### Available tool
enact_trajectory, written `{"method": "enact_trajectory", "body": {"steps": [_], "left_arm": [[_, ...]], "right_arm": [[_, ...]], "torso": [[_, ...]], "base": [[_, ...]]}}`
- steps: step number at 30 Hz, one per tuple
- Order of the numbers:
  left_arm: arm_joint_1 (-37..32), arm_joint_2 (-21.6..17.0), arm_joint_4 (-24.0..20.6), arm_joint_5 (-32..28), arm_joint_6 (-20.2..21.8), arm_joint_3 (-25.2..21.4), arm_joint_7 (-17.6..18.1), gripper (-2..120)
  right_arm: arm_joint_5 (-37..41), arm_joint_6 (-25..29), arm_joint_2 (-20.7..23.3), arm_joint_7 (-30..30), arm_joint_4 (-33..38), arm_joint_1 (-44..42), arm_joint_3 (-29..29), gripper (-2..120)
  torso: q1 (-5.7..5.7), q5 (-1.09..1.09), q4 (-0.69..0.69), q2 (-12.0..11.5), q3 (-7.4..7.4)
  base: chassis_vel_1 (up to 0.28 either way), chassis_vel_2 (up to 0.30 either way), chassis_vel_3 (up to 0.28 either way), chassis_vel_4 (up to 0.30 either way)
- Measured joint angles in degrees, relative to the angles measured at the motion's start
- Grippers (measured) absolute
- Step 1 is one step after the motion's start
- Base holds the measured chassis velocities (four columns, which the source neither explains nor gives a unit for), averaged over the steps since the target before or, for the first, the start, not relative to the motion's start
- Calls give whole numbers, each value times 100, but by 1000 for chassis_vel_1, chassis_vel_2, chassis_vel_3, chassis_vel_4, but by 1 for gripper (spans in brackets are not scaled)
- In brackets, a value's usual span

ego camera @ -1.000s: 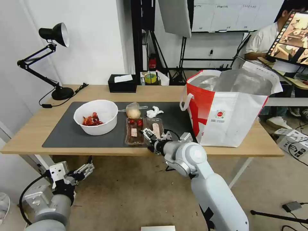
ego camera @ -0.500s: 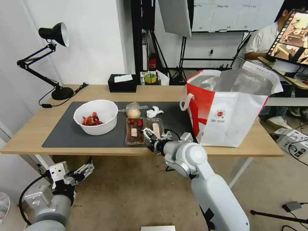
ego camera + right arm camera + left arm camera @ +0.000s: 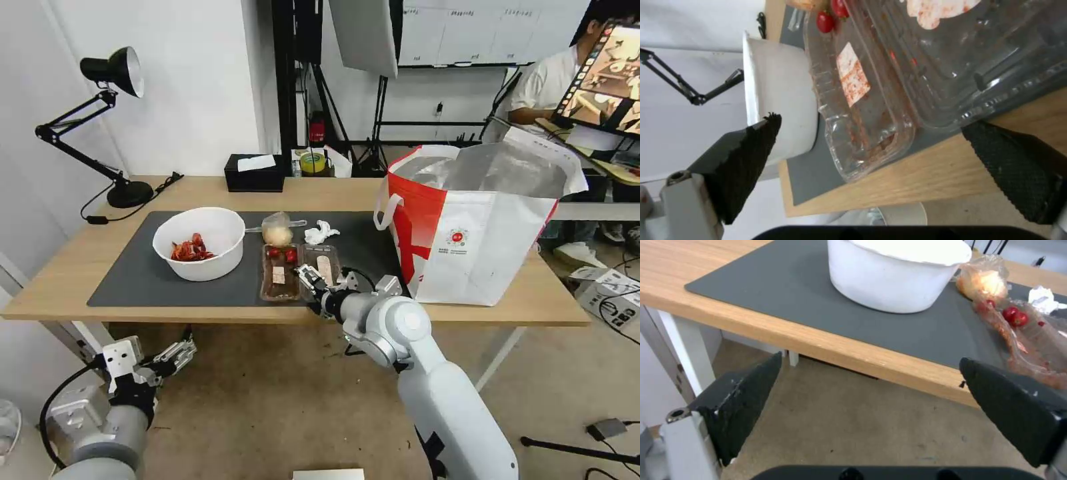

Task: Pick up the trash from the table and place it into the takeout bag.

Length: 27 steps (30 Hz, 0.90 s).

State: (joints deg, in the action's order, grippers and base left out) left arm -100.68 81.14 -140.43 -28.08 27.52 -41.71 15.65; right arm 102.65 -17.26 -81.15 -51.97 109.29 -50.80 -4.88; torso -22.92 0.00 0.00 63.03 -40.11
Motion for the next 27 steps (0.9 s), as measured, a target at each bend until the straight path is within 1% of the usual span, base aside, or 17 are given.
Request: {"method": "enact_trajectory", "body": {"steps": [18, 27], "left_arm": [[-10, -12, 1, 3, 0, 7, 0, 100], [-26, -10, -4, 3, -3, 9, 0, 100]], "right_arm": [[-101, 30, -42, 95, -27, -43, -32, 100], [-384, 56, 1, 236, 72, -71, 0, 100]], "torso": [[0, 0, 0, 0, 0], [0, 0, 0, 0, 0]], "base": [[0, 0, 0, 0], [0, 0, 0, 0]]}}
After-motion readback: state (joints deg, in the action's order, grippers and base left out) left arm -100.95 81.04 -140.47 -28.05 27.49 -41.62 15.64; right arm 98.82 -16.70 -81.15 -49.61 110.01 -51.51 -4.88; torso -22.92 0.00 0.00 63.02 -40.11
